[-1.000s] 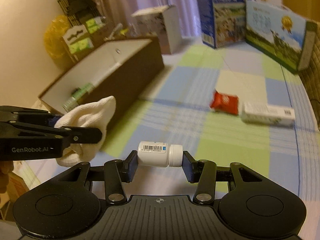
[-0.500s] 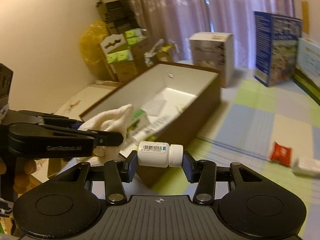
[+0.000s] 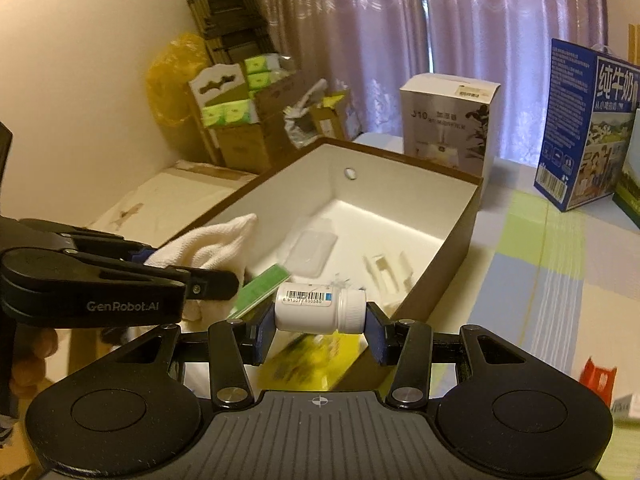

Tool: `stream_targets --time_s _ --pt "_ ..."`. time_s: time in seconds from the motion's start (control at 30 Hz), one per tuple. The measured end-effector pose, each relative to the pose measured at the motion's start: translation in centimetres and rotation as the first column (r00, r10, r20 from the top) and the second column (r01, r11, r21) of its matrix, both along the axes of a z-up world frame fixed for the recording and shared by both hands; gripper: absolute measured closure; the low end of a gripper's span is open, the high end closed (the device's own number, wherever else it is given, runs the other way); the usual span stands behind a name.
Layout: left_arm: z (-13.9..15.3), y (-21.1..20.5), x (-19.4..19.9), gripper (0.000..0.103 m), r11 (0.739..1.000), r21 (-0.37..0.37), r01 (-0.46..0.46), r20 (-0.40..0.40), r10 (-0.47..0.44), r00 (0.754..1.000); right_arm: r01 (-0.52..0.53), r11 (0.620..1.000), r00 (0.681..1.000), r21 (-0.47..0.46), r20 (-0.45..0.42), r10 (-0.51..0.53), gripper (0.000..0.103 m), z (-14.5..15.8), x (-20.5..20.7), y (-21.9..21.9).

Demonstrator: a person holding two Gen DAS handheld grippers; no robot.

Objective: Organize objects
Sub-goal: 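Lift and carry the white glove and pill bottle over the open box, then open both tools to drop the glove and pill bottle into the box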

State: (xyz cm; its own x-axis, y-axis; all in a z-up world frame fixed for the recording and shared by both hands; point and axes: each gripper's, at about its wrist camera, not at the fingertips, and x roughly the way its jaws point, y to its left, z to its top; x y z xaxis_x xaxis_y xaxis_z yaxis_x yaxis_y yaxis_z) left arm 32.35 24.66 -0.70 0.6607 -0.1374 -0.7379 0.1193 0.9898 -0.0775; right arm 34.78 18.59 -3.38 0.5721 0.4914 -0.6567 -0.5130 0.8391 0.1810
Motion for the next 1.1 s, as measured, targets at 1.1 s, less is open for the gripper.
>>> stream_targets --time_s 1.1 --pt "-5.9 -0.2 19.7 0.048 0.997 0.026 0.075 -0.042 -0.074 0.996 0.081 0.983 0.997 -0.162 0.023 -0.078 0.059 -3.4 16.0 1.6"
